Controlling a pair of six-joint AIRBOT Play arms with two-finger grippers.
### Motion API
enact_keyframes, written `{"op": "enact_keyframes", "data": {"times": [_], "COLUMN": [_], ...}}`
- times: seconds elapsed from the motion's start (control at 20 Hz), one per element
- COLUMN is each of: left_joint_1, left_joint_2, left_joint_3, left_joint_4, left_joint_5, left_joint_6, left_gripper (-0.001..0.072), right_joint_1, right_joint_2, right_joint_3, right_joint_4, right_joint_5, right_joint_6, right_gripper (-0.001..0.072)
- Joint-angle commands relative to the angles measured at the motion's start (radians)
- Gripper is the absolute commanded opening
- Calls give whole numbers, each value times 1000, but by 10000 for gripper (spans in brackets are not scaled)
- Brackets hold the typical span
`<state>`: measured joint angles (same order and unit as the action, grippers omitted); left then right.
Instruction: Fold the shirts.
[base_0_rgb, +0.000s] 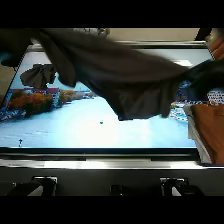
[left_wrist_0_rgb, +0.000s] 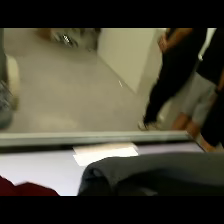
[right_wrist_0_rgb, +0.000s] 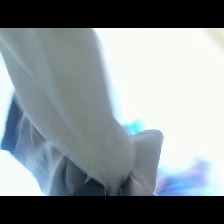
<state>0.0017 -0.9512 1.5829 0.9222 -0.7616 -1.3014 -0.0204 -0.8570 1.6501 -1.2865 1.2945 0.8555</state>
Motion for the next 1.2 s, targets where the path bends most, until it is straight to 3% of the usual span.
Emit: {"op": "enact_keyframes", "data": {"times": [0.0,0.15,0.3,0.4,0.55,0.65,0.75,0.9,1.05,1.15], "left_joint_1": [173,266,271,271,267,244,216,180,154,153], "left_joint_2": [161,240,296,291,241,192,125,-69,-319,-452], "left_joint_3": [82,82,82,79,-5,-134,-277,-446,-429,-357], "left_joint_4": [97,106,107,142,159,159,159,159,156,151], "left_joint_5": [-52,-153,-165,-257,-430,-464,-455,-388,-291,-254], "left_joint_6": [-102,-166,-165,-166,-166,-165,-147,-119,-45,10], "left_gripper": [33,33,34,33,34,36,36,36,37,37], "right_joint_1": [-17,-17,-17,-17,-17,-17,-16,-16,-16,-16], "right_joint_2": [125,166,184,167,55,-85,-246,-523,-745,-824], "right_joint_3": [162,163,163,163,161,132,62,29,29,29], "right_joint_4": [-201,-221,-207,-224,-222,-206,-168,-6,197,248], "right_joint_5": [38,92,53,43,132,224,154,-60,-186,-232], "right_joint_6": [5,61,69,69,76,76,75,72,72,72], "right_gripper": [52,52,52,52,53,54,54,54,53,54]}}
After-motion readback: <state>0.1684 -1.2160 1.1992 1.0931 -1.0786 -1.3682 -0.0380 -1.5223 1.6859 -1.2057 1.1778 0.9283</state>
